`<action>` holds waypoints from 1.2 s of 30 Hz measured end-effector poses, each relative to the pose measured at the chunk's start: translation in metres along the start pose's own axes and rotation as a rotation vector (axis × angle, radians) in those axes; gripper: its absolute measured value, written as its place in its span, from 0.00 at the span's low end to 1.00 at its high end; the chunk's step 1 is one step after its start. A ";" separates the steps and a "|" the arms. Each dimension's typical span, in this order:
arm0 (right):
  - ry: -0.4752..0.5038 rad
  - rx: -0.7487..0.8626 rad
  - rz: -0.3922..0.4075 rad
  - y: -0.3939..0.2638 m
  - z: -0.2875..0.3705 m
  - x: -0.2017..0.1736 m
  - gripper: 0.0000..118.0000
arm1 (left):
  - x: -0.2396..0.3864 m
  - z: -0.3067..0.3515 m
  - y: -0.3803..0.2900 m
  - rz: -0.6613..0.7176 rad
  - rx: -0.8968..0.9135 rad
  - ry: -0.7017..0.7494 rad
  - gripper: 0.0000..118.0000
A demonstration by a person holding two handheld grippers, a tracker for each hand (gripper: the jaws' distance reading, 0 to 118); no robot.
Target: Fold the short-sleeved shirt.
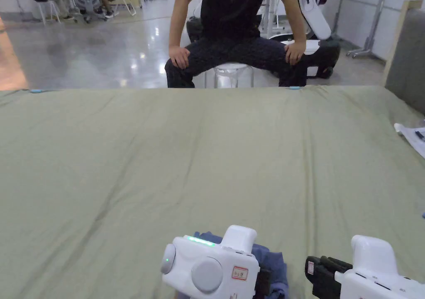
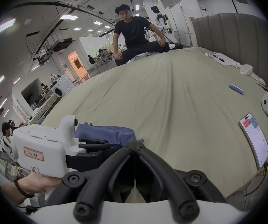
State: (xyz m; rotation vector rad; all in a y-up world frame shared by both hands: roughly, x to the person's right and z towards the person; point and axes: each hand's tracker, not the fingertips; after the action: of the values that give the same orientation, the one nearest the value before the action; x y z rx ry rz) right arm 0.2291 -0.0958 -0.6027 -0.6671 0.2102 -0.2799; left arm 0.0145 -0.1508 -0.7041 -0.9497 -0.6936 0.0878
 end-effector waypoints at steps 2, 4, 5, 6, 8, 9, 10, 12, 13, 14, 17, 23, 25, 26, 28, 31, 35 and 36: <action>0.001 -0.001 0.021 0.000 0.001 -0.005 0.00 | -0.001 0.004 0.006 0.031 -0.020 -0.001 0.04; -0.003 -0.001 0.045 0.001 0.005 -0.010 0.00 | 0.000 0.018 0.016 0.065 -0.025 -0.023 0.04; -0.001 0.000 0.053 0.002 0.005 -0.011 0.00 | 0.000 0.033 0.019 0.064 0.004 -0.045 0.04; 0.001 0.001 0.057 0.003 0.005 -0.012 0.00 | -0.001 0.053 0.020 0.045 0.060 -0.075 0.05; 0.019 -0.001 0.062 0.007 -0.001 -0.016 0.00 | -0.005 0.095 0.025 0.030 0.165 -0.052 0.18; 0.044 -0.010 0.075 0.009 -0.006 -0.020 0.00 | -0.009 0.115 0.025 0.021 0.214 -0.013 0.21; 0.071 -0.028 0.102 0.012 -0.014 -0.025 0.00 | -0.019 0.135 0.024 0.047 0.256 -0.016 0.32; 0.095 -0.087 0.151 0.018 -0.035 -0.035 0.00 | -0.037 0.163 0.016 0.091 0.295 -0.002 0.53; 0.108 -0.152 0.168 0.021 -0.050 -0.039 0.00 | -0.046 0.173 0.011 0.105 0.305 0.008 0.53; 0.097 -0.226 0.186 0.023 -0.067 -0.043 0.00 | -0.055 0.180 0.006 0.105 0.303 0.035 0.53; -0.037 -0.396 0.282 0.009 -0.107 -0.049 0.00 | -0.082 0.184 -0.013 0.165 0.320 0.102 0.54; -0.015 -0.417 0.254 0.016 -0.111 -0.045 0.00 | -0.128 0.150 -0.044 0.424 0.246 -0.079 0.57; -0.006 -0.420 0.227 0.018 -0.110 -0.042 0.00 | -0.137 0.134 -0.050 0.508 0.258 -0.138 0.58; -0.005 -0.417 0.228 0.015 -0.109 -0.043 0.00 | -0.142 0.128 -0.052 0.561 0.260 -0.181 0.58; -0.008 -0.399 0.235 0.010 -0.107 -0.044 0.00 | -0.148 0.114 -0.054 0.648 0.263 -0.269 0.58; -0.014 -0.365 0.256 0.004 -0.105 -0.045 0.00 | -0.155 0.095 -0.055 0.767 0.233 -0.475 0.58; -0.013 -0.350 0.254 0.003 -0.104 -0.044 0.00 | -0.149 0.080 -0.056 0.744 0.245 -0.452 0.59; -0.013 -0.354 0.251 0.004 -0.105 -0.044 0.00 | -0.145 0.075 -0.055 0.721 0.214 -0.411 0.59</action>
State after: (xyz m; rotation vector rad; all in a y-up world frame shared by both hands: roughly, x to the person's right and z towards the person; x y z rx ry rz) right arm 0.1589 -0.1391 -0.6809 -0.9825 0.3318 0.0051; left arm -0.1546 -0.1820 -0.7060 -0.9430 -0.6676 0.9971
